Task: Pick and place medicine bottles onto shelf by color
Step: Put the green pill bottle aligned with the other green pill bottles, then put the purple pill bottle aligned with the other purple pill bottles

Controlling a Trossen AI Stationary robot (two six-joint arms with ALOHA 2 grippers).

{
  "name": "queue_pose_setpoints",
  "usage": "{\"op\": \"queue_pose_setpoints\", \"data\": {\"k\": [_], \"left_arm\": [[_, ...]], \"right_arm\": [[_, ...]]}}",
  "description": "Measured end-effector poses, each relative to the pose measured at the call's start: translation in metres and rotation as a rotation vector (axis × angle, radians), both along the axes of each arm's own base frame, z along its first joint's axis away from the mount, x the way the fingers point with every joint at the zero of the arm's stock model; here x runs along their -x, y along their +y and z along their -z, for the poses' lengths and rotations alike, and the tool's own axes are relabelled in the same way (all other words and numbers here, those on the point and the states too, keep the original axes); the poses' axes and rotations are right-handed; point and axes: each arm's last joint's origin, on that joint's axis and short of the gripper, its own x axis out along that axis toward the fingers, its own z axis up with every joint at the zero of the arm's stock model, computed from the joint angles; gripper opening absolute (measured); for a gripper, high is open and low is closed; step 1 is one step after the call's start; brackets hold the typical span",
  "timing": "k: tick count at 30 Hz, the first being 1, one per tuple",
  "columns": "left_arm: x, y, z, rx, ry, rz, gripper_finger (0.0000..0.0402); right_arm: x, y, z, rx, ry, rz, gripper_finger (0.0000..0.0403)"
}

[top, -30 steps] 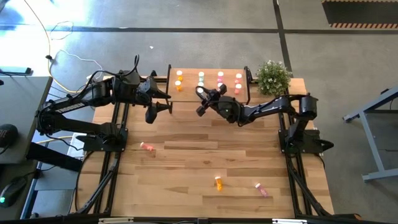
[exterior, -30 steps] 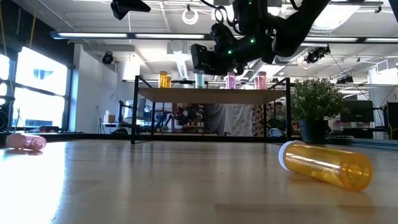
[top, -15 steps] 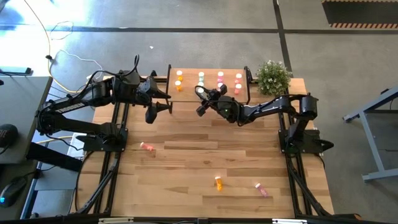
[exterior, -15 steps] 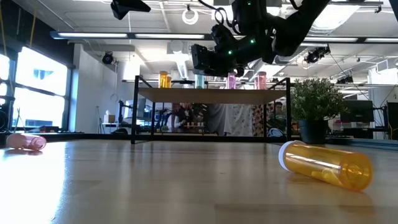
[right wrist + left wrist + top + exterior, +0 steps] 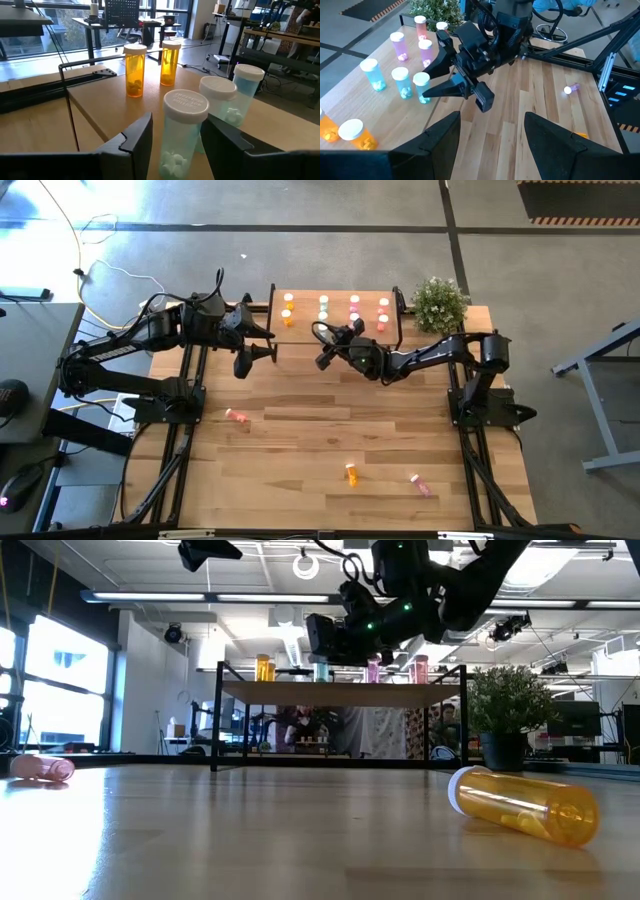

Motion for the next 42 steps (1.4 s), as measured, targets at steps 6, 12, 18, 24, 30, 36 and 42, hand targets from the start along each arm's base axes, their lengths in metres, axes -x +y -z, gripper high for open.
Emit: {"op": "queue_pose_setpoints", "data": {"k": [6,12,18,24,30,36,42], "left_arm": [[0.000,0.000,0.000,0.000,0.000,0.000,0.0211],[0.000,0.000,0.000,0.001,0.002,0.000,0.0211],[0.000,0.000,0.000,0.002,0.003,0.000,0.0211],[0.000,0.000,0.000,0.002,0.003,0.000,0.0211],[0.000,0.000,0.000,0.002,0.004,0.000,0.0211],[0.000,0.000,0.001,0.004,0.008,0.000,0.0211],[0.004,-0.002,0.008,-0.012,0.097,0.029,0.0211]], "right_arm": [[0.001,-0.001,0.000,0.003,-0.001,0.027,0.0154],[0.003,0.006,-0.009,0.011,-0.011,0.023,0.0154],[0.003,0.007,-0.010,0.013,-0.010,0.028,0.0154],[0.003,0.007,-0.012,0.014,-0.019,0.028,0.0154],[0.006,0.008,-0.021,0.026,-0.040,0.026,0.0154],[0.011,0.015,-0.038,0.022,-0.083,0.009,0.0154],[0.029,0.045,-0.065,-0.104,-0.127,-0.059,0.0154]]}}
